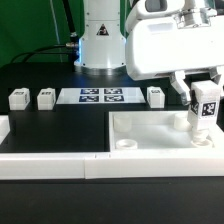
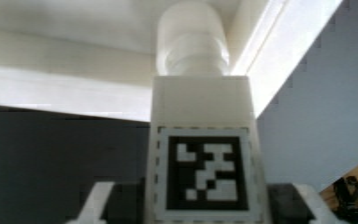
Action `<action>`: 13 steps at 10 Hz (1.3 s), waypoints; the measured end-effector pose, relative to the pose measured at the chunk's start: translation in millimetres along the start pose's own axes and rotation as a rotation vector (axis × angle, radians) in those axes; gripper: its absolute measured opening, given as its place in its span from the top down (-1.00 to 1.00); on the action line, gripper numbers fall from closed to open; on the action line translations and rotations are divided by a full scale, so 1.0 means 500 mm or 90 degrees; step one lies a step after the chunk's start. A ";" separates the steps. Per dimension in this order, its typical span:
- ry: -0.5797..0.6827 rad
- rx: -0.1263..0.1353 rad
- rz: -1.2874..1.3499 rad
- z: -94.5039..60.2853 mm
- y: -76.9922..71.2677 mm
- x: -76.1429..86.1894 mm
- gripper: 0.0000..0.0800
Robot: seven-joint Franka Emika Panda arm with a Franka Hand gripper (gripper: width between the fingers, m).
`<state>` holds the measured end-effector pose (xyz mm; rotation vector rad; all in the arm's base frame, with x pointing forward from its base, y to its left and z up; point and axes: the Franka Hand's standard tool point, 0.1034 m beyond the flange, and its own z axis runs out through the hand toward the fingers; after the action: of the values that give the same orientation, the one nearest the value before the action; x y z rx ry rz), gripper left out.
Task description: Assemble square table
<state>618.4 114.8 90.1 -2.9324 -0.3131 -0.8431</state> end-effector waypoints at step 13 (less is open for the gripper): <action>0.018 -0.011 0.021 0.028 -0.008 -0.031 0.27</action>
Offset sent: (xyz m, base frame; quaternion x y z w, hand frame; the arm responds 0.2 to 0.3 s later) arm 0.0066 0.0012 -0.0069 -0.0090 0.0017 0.0047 0.9999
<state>611.8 117.6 69.9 -2.9294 -0.2566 -0.8869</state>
